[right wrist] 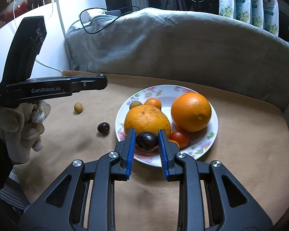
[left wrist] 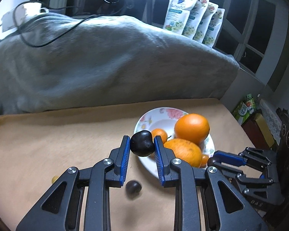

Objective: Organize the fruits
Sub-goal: 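Carry both dark purple fruits over the white plate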

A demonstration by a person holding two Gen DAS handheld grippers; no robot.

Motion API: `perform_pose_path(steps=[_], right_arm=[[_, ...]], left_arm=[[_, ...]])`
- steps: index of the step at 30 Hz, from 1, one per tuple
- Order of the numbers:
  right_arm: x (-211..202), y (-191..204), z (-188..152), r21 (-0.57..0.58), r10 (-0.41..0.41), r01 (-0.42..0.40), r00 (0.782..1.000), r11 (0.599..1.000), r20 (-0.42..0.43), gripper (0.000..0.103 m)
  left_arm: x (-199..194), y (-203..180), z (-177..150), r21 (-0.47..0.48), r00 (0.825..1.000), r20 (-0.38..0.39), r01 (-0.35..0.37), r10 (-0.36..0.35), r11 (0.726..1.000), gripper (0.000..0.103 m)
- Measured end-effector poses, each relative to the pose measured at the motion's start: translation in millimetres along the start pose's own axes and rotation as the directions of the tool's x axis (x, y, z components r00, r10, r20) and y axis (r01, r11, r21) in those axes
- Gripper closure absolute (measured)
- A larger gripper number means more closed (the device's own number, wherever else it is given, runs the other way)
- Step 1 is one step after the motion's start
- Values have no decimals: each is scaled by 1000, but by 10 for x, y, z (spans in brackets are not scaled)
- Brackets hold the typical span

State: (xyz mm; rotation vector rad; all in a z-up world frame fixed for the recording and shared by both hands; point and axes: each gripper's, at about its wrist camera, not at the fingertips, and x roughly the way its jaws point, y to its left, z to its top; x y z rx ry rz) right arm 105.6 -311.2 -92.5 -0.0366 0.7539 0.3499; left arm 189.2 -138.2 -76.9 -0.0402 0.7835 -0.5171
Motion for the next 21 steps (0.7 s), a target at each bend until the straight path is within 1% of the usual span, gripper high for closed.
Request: perform_pose_path(steps=[10, 21], right_arm=[[36, -145, 18, 18, -3, 3, 1000, 1000, 5, 78], [86, -253, 34, 37, 3, -3, 1000, 999, 2, 78]], left_arm=[[257, -177, 171, 39, 1000, -21, 8, -8, 999, 80], [427, -310, 245, 59, 999, -39, 18, -16, 998, 80]])
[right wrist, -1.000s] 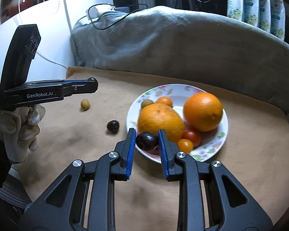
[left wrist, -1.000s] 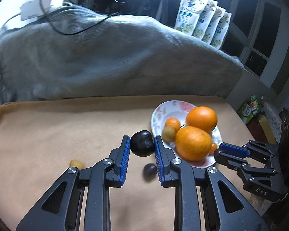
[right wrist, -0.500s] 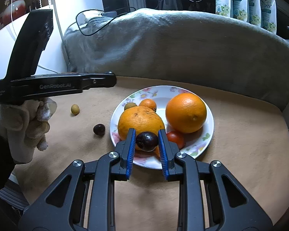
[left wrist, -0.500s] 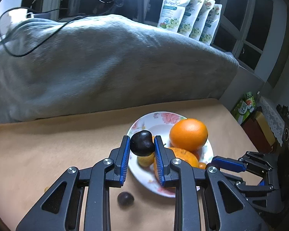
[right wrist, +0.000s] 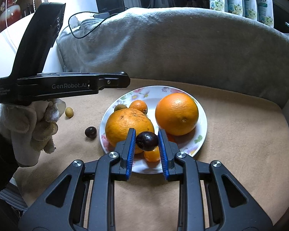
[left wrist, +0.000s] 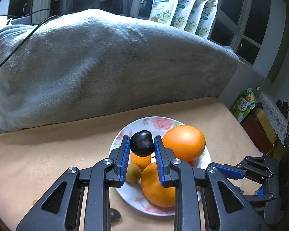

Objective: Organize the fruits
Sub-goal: 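Carry both dark purple fruits over the white plate, then lower both grippers onto the plate and open them, releasing the purple fruits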

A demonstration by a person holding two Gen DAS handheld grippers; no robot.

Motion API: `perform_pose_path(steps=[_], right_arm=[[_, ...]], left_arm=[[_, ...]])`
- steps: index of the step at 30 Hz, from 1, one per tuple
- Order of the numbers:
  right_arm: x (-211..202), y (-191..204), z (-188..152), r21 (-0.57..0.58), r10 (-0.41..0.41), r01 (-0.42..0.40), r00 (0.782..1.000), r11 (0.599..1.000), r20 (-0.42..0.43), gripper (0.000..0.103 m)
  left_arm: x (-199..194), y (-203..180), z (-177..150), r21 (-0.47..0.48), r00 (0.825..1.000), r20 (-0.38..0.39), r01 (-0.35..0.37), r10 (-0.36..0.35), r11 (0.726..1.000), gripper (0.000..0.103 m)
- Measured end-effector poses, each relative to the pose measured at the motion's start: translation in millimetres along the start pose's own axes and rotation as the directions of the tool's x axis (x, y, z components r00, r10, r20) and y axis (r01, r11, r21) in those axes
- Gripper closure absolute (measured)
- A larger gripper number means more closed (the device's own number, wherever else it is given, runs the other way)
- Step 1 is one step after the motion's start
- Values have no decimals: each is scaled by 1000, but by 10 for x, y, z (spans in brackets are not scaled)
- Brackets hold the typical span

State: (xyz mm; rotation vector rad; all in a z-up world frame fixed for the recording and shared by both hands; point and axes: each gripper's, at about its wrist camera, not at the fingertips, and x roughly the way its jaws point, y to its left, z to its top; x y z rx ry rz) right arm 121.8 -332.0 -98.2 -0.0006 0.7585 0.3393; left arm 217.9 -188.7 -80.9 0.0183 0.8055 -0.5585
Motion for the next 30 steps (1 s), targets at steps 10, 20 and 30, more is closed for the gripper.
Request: perform_pose_path(steps=[10, 20, 30], right_arm=[[41, -19, 5, 3, 16, -16, 1000, 1000, -8, 78], [47, -33, 19, 5, 22, -21, 1000, 1000, -5, 78], [71, -51, 13, 10, 23, -22, 1000, 1000, -13, 75]], left_arm=[[51, -71, 53, 12, 1000, -5, 9, -9, 1000, 80], [71, -89, 68, 15, 1000, -5, 12, -12, 1000, 79], [64, -118, 83, 23, 1000, 2, 16, -16, 1000, 65]])
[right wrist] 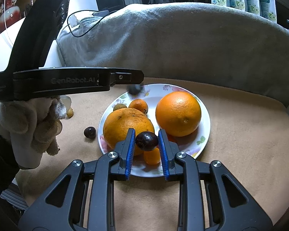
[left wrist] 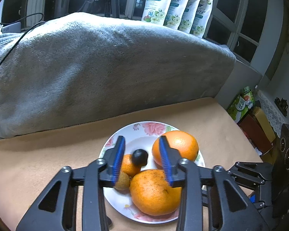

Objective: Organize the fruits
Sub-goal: 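Lower both grippers onto the plate and open them, releasing the purple fruits, then withdraw both grippers from the plate toward the remaining loose fruits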

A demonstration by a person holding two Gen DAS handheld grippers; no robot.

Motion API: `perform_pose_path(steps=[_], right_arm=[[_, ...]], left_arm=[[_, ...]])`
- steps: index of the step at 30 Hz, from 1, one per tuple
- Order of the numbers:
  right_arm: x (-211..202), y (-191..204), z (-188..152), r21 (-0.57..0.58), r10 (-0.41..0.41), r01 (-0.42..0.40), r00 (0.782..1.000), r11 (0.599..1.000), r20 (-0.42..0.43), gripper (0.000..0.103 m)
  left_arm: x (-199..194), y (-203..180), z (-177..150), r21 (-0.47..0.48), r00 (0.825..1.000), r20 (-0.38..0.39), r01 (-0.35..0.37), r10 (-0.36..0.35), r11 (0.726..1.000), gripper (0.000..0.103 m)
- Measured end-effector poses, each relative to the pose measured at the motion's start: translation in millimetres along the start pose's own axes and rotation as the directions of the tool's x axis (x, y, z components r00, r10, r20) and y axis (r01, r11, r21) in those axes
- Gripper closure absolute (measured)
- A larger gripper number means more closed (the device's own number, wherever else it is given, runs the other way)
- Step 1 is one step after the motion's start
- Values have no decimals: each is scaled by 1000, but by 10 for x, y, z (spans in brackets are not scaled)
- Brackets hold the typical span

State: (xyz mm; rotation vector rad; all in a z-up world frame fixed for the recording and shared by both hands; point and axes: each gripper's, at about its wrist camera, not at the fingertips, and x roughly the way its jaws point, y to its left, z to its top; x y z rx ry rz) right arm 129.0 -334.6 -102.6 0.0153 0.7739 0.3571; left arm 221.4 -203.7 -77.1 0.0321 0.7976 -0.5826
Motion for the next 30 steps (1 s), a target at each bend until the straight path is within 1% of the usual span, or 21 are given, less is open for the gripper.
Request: perform_pose_path(steps=[1, 2, 3, 4, 8, 10, 11, 12, 14, 16, 18, 20, 22, 24, 30], right_arm=[[-1, -1, -3, 3, -1, 1, 1000, 1000, 2, 71], [-8, -4, -3, 5, -1, 1, 1000, 1000, 7, 60], [-19, -7, -2, 7, 0, 0, 1000, 1000, 14, 52], [-29, -7, 0, 7, 1, -1, 1000, 1000, 19, 51], [-44, 8, 2, 2, 1, -1, 1000, 1000, 23, 50], [-49, 12, 3, 1, -1, 1, 1000, 1000, 26, 45], [-54, 15, 1, 1, -2, 2, 1000, 1000, 29, 39], [-60, 19, 0, 1, -2, 2, 999, 1000, 33, 37], [-69, 24, -6, -2, -3, 3, 999, 1000, 37, 36], [-72, 28, -7, -4, -8, 8, 999, 1000, 39, 33], [-85, 29, -8, -2, -9, 9, 999, 1000, 46, 25], [-103, 33, -8, -1, -11, 11, 998, 1000, 54, 20], [-120, 37, -8, 0, -13, 13, 998, 1000, 60, 16], [-138, 46, -9, -2, -12, 12, 998, 1000, 61, 11], [-174, 114, -27, -26, -17, 18, 998, 1000, 54, 10]], left_arm=[[-3, -4, 6, 1, 1000, 1, 0, 0, 1000, 65], [-10, -9, 11, 3, 1000, 3, 0, 0, 1000, 65], [-18, -13, 16, 4, 1000, 5, -2, 2, 1000, 63], [-24, -14, 20, 3, 1000, 7, -2, 2, 1000, 59], [-41, -27, 34, 2, 1000, 10, -3, 3, 1000, 58], [-41, -25, 36, 2, 1000, 11, -4, 4, 1000, 46], [-47, -27, 37, 0, 1000, 13, -5, 5, 1000, 44], [-55, -28, 40, -1, 1000, 15, -7, 7, 1000, 42], [-60, -29, 47, -2, 1000, 15, -10, 10, 1000, 38], [-63, -28, 49, -4, 1000, 13, -15, 15, 1000, 29], [-65, -29, 52, -8, 1000, 8, -24, 24, 1000, 26], [-74, -30, 45, -8, 999, 6, -32, 32, 999, 25], [-83, -33, 43, -6, 999, 2, -44, 44, 999, 21], [-105, -38, 41, -5, 998, 5, -56, 56, 998, 21], [-198, -31, 34, -7, 997, 11, -73, 73, 997, 21]])
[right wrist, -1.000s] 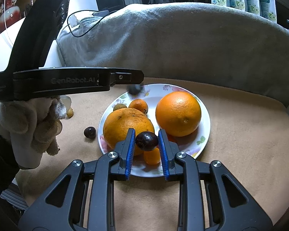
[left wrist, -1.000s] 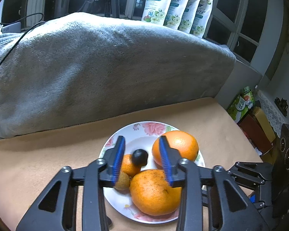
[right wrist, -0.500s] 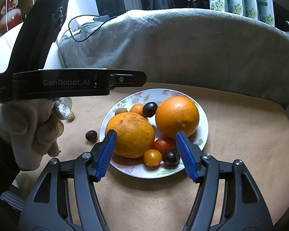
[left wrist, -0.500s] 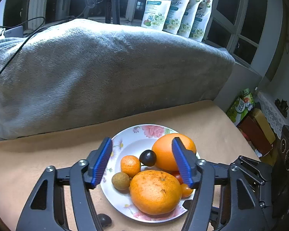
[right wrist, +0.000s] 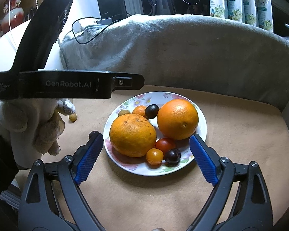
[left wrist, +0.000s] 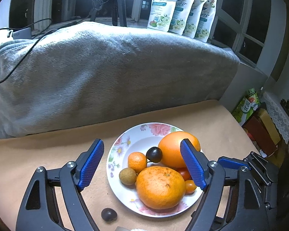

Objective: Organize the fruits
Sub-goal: 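Withdraw both grippers from the plate toward the remaining loose fruits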

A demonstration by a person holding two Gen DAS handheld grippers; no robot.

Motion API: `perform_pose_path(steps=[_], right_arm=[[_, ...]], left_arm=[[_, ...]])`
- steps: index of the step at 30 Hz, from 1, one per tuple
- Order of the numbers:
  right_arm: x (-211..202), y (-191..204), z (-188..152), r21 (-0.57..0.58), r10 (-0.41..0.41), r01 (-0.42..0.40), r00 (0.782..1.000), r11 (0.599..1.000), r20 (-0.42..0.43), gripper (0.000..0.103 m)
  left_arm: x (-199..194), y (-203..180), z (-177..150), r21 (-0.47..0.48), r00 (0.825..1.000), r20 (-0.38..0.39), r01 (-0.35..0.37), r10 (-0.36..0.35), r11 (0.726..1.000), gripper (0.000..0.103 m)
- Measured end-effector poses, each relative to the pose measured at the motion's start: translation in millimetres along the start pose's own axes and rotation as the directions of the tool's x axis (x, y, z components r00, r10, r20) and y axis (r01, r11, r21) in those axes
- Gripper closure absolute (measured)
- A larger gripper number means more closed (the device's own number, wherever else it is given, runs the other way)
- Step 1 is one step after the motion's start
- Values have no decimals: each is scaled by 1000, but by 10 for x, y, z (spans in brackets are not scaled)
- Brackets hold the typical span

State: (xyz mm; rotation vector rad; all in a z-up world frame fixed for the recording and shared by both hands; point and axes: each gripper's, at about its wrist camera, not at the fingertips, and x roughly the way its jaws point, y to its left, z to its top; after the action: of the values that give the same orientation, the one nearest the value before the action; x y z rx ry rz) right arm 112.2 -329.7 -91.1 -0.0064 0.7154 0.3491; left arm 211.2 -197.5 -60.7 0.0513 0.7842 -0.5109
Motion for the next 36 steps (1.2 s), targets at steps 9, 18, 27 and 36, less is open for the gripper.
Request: perform_pose_path(steps=[9, 18, 27, 36], right_arm=[[-111, 134, 8, -22, -1, 1, 1000, 1000, 12, 9], [-240, 346, 25, -47, 1, 0, 999, 999, 32, 9], [-256, 572, 22, -72, 9, -6, 999, 997, 36, 9], [-148, 802, 12, -108, 44, -42, 999, 993, 12, 9]], left_arm=[[-200, 46, -52, -4, 1000, 20, -22, 22, 1000, 21], [-466, 126, -152, -10, 998, 50, -44, 44, 999, 21], [-688, 433, -325, -68, 996, 62, -67, 71, 995, 21], [-840, 977, -611, -164, 992, 43, -109, 118, 980, 21]])
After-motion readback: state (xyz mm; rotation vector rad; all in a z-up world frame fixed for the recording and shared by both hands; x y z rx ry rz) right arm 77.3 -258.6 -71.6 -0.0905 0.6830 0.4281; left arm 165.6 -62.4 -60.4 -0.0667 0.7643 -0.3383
